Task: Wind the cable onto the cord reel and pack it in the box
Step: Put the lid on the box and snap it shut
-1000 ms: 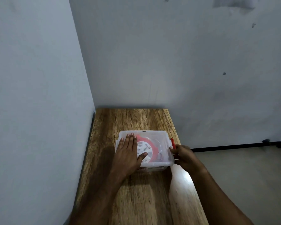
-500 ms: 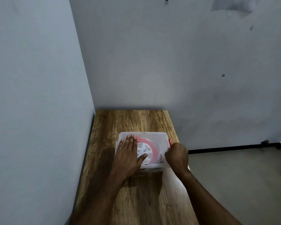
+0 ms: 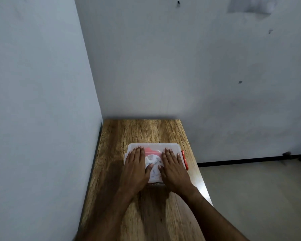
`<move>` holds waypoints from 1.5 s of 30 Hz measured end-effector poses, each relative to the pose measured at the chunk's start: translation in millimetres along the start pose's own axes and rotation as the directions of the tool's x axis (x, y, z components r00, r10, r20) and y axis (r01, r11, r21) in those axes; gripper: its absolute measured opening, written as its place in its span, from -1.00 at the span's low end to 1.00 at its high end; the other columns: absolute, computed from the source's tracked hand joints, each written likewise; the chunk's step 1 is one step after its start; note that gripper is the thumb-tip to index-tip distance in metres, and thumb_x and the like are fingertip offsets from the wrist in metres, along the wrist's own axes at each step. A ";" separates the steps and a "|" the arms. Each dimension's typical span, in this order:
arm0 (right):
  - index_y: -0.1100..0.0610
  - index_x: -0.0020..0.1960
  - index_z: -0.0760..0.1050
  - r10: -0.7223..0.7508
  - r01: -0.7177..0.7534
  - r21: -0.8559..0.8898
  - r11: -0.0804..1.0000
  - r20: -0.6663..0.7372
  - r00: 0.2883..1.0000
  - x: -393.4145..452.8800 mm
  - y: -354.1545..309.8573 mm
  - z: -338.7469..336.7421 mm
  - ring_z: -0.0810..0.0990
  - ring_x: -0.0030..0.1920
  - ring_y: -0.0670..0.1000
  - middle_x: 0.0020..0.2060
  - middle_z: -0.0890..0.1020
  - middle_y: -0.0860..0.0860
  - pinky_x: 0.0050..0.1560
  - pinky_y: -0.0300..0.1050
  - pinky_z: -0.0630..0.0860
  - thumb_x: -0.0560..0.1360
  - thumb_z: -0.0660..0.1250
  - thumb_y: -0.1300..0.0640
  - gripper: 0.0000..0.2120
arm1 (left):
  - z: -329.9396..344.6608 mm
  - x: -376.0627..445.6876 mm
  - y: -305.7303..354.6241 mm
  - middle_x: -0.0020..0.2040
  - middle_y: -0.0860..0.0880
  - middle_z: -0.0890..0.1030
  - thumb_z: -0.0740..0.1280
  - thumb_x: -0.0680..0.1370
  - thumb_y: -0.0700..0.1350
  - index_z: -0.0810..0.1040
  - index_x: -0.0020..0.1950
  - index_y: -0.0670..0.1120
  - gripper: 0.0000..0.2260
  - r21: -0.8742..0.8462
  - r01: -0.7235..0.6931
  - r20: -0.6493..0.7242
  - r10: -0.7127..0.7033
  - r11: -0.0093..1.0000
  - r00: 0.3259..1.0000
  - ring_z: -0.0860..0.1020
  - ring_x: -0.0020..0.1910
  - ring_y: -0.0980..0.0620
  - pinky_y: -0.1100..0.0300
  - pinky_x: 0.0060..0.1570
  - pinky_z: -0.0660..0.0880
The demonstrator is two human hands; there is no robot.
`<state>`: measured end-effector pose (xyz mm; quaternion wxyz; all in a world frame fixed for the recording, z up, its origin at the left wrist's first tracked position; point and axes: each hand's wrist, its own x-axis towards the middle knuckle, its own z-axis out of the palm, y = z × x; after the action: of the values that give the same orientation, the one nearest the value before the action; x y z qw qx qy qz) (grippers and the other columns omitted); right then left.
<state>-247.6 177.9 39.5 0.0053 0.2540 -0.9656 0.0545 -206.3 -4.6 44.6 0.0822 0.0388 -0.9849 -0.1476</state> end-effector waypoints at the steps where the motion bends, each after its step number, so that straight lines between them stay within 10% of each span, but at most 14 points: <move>1: 0.28 0.57 0.21 0.002 -0.002 0.005 1.000 0.012 1.000 0.0 0.6 1.3 0.21 0.56 0.19 0.55 0.27 0.23 0.51 0.22 0.01 0.69 -0.16 -0.15 -0.34 | -2.9 -0.4 1.3 0.63 -0.15 0.21 -0.04 0.64 0.27 0.09 0.65 -0.15 -0.30 -0.040 0.040 -0.025 -0.041 0.998 0.999 0.22 0.61 -0.11 0.06 0.53 -0.01; 5: 0.23 0.62 0.03 0.003 -0.003 0.023 1.000 0.014 1.000 0.5 1.4 -0.2 -0.01 0.62 0.14 0.61 0.08 0.18 0.56 0.14 -0.16 0.68 -0.21 -0.17 -0.35 | -5.4 2.8 2.1 0.58 -0.17 0.29 0.34 0.62 0.05 0.10 0.64 -0.09 -0.31 -0.407 0.304 -0.055 -0.355 0.862 0.933 0.39 0.49 -0.18 -0.12 0.41 0.44; 9: 0.22 0.61 -0.06 -0.003 0.003 0.054 0.999 -0.008 1.000 -0.3 -0.6 -1.4 -0.07 0.62 0.13 0.62 0.02 0.17 0.59 0.13 -0.15 0.62 -0.41 -0.23 -0.26 | 14.1 6.4 -32.9 0.31 -0.16 0.60 0.41 0.50 0.19 0.39 0.46 0.00 -0.41 -0.772 0.544 0.276 -0.599 0.328 0.752 0.65 0.18 -0.18 -0.21 0.09 0.64; 13: 0.22 0.60 -0.06 0.006 -0.005 0.074 0.997 -0.019 1.000 0.7 0.5 2.2 -0.06 0.62 0.13 0.62 0.03 0.17 0.59 0.15 -0.11 0.60 -0.41 -0.23 -0.25 | -19.2 -3.7 -29.1 0.04 -0.20 0.72 0.42 0.56 0.07 0.65 0.14 -0.11 -0.71 -0.776 0.599 0.622 -0.398 -0.197 0.674 0.68 0.03 -0.25 -0.24 0.13 0.61; 20: 0.24 0.60 0.02 -0.002 0.004 0.064 0.998 -0.041 0.999 0.1 -0.4 2.7 0.02 0.62 0.14 0.60 0.11 0.19 0.59 0.17 -0.06 0.62 -0.42 -0.22 -0.23 | -34.4 -2.3 -29.0 0.11 -0.24 0.70 0.47 0.53 -0.10 0.63 0.17 -0.17 -0.75 -0.722 0.594 0.692 -0.345 -0.355 0.635 0.65 0.12 -0.30 -0.23 0.14 0.59; 22: 0.24 0.60 0.03 -0.002 0.005 0.058 0.998 -0.046 0.999 0.3 0.0 4.3 0.02 0.62 0.14 0.60 0.12 0.19 0.58 0.17 -0.06 0.63 -0.39 -0.21 -0.26 | -33.0 -2.9 -26.1 0.08 -0.22 0.70 0.47 0.54 -0.13 0.61 0.18 -0.15 -0.76 -0.782 0.554 0.620 -0.443 -0.286 0.647 0.68 0.03 -0.25 -0.13 -0.03 0.65; 26: 0.24 0.60 0.05 -0.011 0.013 0.034 0.999 -0.063 0.998 0.1 0.8 6.2 0.04 0.61 0.14 0.60 0.14 0.19 0.57 0.16 -0.07 0.69 -0.19 -0.15 -0.37 | -30.0 -1.6 -23.5 0.14 -0.12 0.68 0.46 0.57 -0.06 0.56 0.34 -0.10 -0.63 -0.794 0.506 0.231 -0.603 0.336 0.764 0.69 -0.01 -0.13 -0.03 -0.06 0.68; 30: 0.24 0.59 0.07 -0.015 0.016 0.014 1.000 -0.078 0.997 -1.0 0.9 6.8 0.07 0.60 0.15 0.59 0.16 0.19 0.56 0.17 -0.05 0.69 -0.22 -0.15 -0.36 | -33.1 -6.0 -20.4 0.14 -0.11 0.68 0.39 0.61 -0.03 0.57 0.33 -0.14 -0.67 -0.684 0.473 0.115 -0.558 0.555 0.822 0.69 0.04 -0.15 0.05 -0.07 0.65; 45: 0.24 0.59 0.13 -0.013 0.016 0.034 0.999 -0.088 0.996 -2.6 -0.7 4.2 0.12 0.60 0.15 0.57 0.21 0.20 0.57 0.17 -0.01 0.68 -0.27 -0.18 -0.33 | -25.9 -7.8 -11.6 0.11 -0.14 0.71 0.37 0.62 -0.12 0.60 0.30 -0.18 -0.72 -0.633 0.368 -0.055 -0.514 0.681 0.856 0.71 0.01 -0.11 -0.04 -0.04 0.70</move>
<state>-244.8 178.1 35.2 0.0437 0.2586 -0.9615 0.0824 -193.6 -22.3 64.4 0.1645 0.2651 -0.8302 -0.4620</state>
